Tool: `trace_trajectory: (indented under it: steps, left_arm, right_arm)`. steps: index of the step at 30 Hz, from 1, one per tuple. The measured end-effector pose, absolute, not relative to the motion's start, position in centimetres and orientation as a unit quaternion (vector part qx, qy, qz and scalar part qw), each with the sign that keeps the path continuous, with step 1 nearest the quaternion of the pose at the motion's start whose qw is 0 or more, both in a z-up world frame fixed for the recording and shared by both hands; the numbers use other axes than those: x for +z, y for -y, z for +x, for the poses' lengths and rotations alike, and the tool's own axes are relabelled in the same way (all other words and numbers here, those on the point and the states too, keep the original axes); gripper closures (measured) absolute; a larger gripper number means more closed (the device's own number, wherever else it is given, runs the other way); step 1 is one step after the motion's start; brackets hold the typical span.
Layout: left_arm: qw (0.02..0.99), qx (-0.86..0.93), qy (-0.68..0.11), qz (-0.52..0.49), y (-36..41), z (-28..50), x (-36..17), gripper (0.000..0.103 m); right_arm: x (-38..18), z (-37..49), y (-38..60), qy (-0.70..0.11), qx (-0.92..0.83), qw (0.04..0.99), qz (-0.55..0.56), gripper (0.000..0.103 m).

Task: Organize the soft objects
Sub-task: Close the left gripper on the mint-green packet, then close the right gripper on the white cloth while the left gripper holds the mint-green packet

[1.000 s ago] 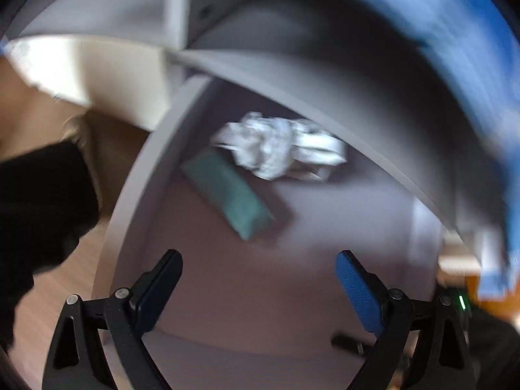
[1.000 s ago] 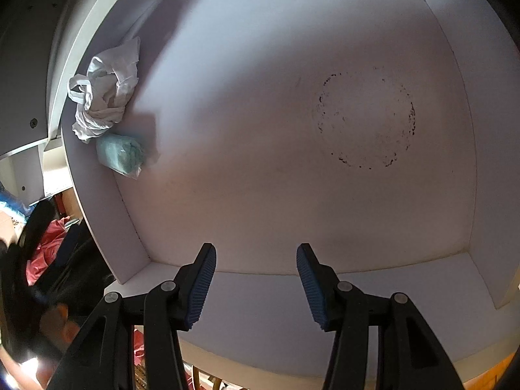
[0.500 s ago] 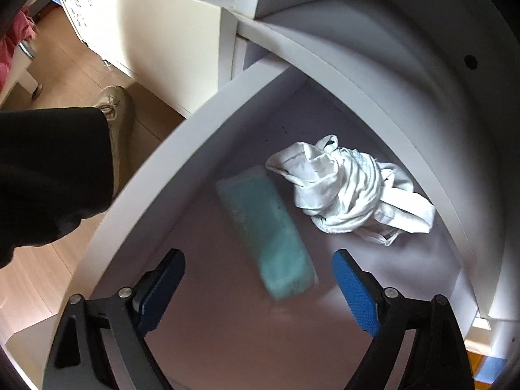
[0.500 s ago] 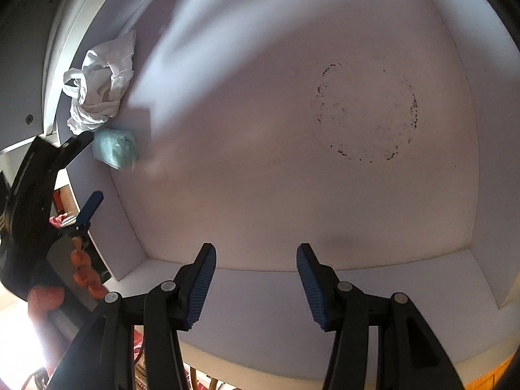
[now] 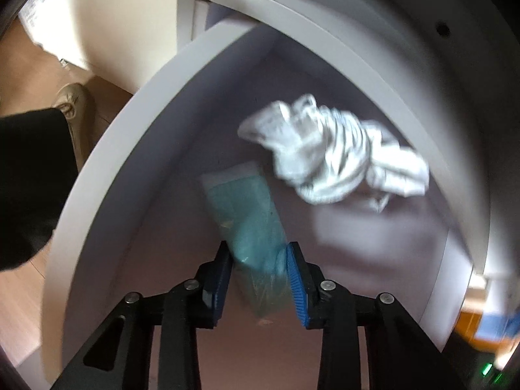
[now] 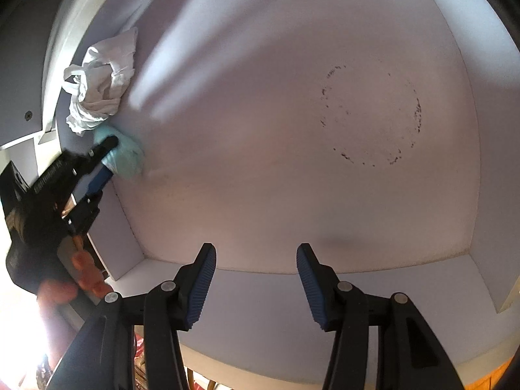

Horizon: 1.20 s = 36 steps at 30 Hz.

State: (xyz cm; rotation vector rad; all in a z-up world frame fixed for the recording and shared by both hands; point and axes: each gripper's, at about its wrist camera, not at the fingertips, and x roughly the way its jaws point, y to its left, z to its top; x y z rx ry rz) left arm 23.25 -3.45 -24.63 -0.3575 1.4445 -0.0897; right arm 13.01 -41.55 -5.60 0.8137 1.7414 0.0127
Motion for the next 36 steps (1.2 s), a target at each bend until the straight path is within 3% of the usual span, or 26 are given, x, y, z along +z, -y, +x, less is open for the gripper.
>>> trace_trajectory:
  steps: [12, 29, 36]
  left_arm:
    - [0.709, -0.091, -0.688, -0.124, 2.9, 21.2, -25.3, 0.069]
    - [0.687, -0.069, -0.705, -0.16, 1.1, 21.1, -26.7, 0.069]
    - [0.68, -0.06, -0.708, -0.181, -0.4, 21.0, -27.0, 0.069]
  right_arm:
    - [-3.5, 16.7, 39.4, -0.696, 0.074, 0.628, 0.339, 0.05]
    - [-5.1, 26.0, 37.8, -0.538, 0.05, 0.631, 0.557, 0.041]
    - [-6.6, 29.3, 35.6, -0.563, 0.014, 0.623, 0.543, 0.044]
